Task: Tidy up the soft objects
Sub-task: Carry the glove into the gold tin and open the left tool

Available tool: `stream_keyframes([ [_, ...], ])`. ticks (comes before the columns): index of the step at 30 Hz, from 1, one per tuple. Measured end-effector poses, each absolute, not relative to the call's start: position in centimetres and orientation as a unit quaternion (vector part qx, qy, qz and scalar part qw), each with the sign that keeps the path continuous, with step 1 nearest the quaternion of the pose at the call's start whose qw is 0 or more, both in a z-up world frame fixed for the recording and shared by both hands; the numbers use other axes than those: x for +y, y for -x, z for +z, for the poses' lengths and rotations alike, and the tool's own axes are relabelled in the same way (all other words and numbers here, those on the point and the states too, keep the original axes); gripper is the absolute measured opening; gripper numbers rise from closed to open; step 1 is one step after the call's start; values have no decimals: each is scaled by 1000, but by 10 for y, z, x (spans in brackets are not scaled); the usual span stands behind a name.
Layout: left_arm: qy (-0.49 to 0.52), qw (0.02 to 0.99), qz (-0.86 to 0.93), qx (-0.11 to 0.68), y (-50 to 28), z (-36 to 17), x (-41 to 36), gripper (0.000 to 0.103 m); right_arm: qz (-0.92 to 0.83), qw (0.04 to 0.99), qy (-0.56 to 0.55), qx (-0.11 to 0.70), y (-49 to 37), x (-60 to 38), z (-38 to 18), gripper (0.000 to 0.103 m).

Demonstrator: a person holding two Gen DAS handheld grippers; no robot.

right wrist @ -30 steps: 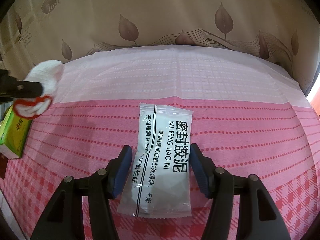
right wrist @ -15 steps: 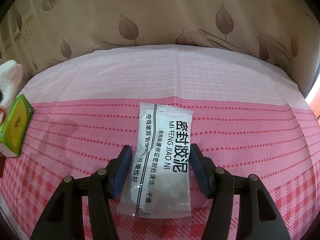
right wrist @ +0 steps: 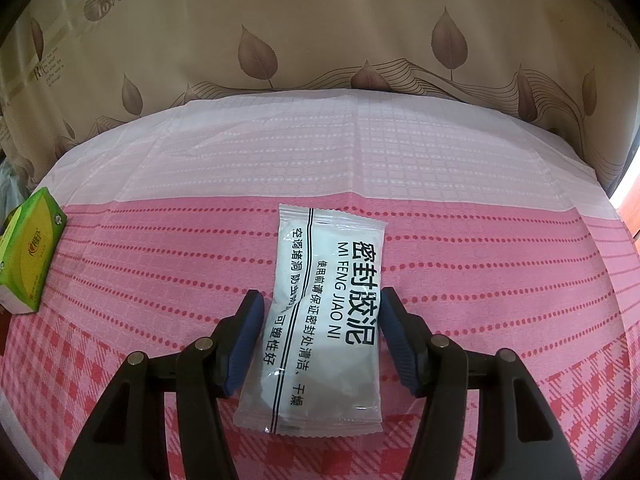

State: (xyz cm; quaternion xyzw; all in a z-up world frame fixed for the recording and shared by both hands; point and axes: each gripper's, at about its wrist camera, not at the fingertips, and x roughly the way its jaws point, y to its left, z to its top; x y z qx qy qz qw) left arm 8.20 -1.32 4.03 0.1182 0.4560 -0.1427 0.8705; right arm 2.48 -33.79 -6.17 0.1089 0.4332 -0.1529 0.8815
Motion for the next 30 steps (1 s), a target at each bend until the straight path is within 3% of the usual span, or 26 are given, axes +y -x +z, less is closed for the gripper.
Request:
stream_keyframes([
  [14,-107,883,-34,456,-110,47,96,29,-154,881,-105,434,-25,-338,-62,58],
  [30,-86,870,31,485,-149,14,185,29,-158,880,-98,437,-26,-337,-62,58],
])
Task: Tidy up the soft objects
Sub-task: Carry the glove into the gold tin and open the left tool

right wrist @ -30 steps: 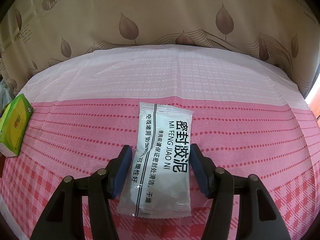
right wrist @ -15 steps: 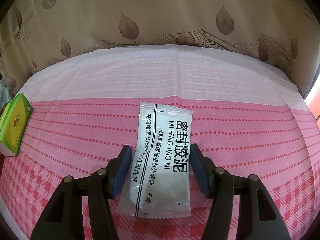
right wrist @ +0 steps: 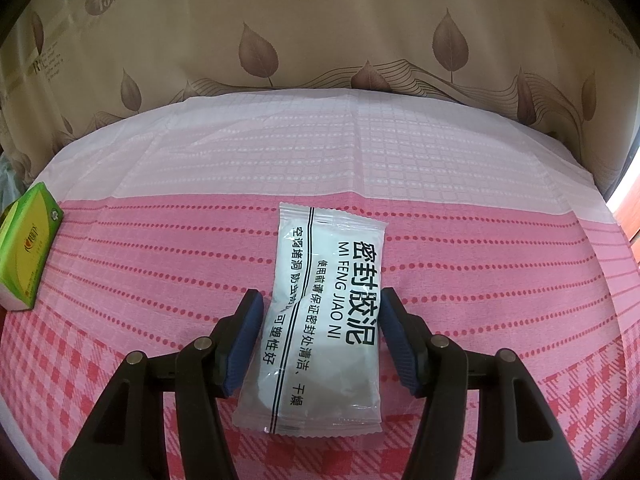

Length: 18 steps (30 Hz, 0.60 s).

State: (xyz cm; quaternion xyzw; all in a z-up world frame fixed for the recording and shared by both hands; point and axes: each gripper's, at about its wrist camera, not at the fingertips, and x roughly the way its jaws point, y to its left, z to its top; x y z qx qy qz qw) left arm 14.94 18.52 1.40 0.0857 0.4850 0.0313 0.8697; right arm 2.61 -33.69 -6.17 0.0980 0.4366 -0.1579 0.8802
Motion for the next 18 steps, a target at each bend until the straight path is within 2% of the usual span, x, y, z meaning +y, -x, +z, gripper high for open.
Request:
stream_keyframes([
  [11,-70,849,30,522,-170,-33,215,32,-162,879,-90,439,-26,-335,-62,58],
  [18,-63,852,25,520,-171,-39,222,36,-164,879,-86,440,-28,-335,-63,57],
])
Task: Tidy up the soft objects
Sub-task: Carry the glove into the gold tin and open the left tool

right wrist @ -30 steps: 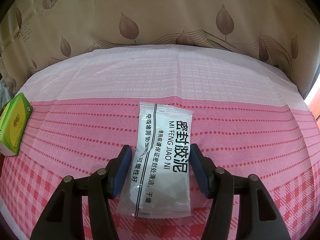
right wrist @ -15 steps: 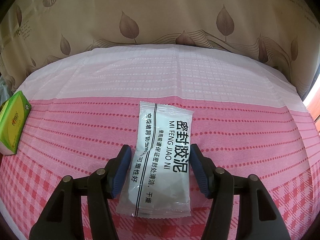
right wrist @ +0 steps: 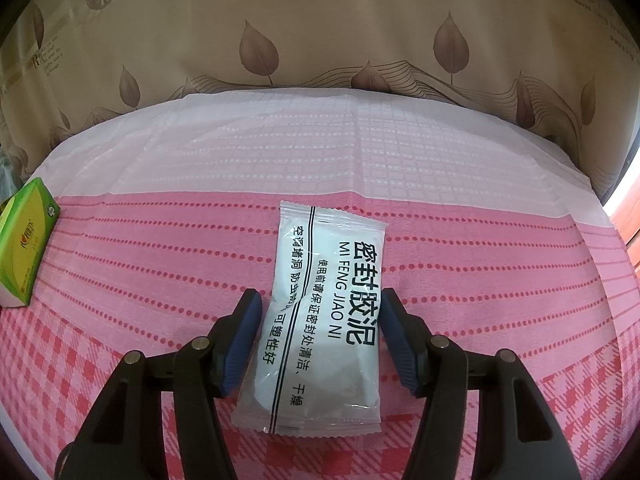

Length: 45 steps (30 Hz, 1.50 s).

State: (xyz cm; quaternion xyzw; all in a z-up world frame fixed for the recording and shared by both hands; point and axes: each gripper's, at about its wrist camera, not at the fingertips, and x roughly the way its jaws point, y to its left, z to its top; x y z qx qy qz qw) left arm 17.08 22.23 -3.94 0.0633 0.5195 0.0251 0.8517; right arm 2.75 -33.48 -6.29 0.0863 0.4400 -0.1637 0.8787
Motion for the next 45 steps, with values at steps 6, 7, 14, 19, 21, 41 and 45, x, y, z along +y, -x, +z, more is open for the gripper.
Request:
stream_keyframes([
  [6,-71,857,22,510,-164,-33,217,44,-163,879,-85,440,-28,-335,-63,58],
  [7,-70,858,20,508,-162,-31,217,45,-163,879,-86,440,-28,-334,-63,58],
  [14,-66,867,18,494,-149,-16,214,46,-163,879,-86,440,-28,-334,-63,59],
  [19,-64,886,42,458,-126,4,209,46,-163,879,-86,440,-28,-333,-63,60],
  [21,-70,894,53,440,-115,11,204,46,-163,879,-85,440,-28,-333,-63,60],
  [41,-80,923,70,369,-43,12,181,53,-163,880,-77,440,-26,-327,-63,51],
  [45,-77,919,70,380,-44,4,185,53,-170,879,-79,438,-24,-322,-62,50],
])
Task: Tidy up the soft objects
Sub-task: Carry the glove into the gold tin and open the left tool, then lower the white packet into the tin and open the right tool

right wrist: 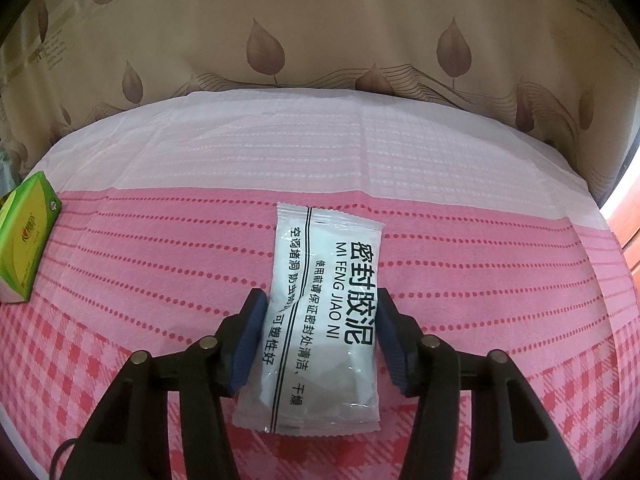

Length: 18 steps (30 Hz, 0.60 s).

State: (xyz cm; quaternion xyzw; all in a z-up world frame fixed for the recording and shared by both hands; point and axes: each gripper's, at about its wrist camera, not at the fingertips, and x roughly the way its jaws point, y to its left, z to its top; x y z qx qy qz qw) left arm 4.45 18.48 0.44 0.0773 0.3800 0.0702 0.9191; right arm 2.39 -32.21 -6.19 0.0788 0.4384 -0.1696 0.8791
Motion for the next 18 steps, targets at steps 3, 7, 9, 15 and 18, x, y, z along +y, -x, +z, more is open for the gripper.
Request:
stream_keyframes([
  [3,-76,917,70,386,-47,0,188,53,-170,879,-80,438,-23,-317,-61,49],
  [7,-73,913,77,393,-49,-5,192,53,-168,881,-74,436,-20,-306,-58,49],
  [9,-74,912,79,394,-50,-5,193,53,-163,883,-73,435,-19,-301,-56,49],
  [15,-75,912,83,395,-50,-6,195,53,-146,892,-69,423,-19,-278,-44,48],
  [18,-76,911,86,397,-51,-8,196,53,-132,897,-68,417,-19,-264,-34,48],
])
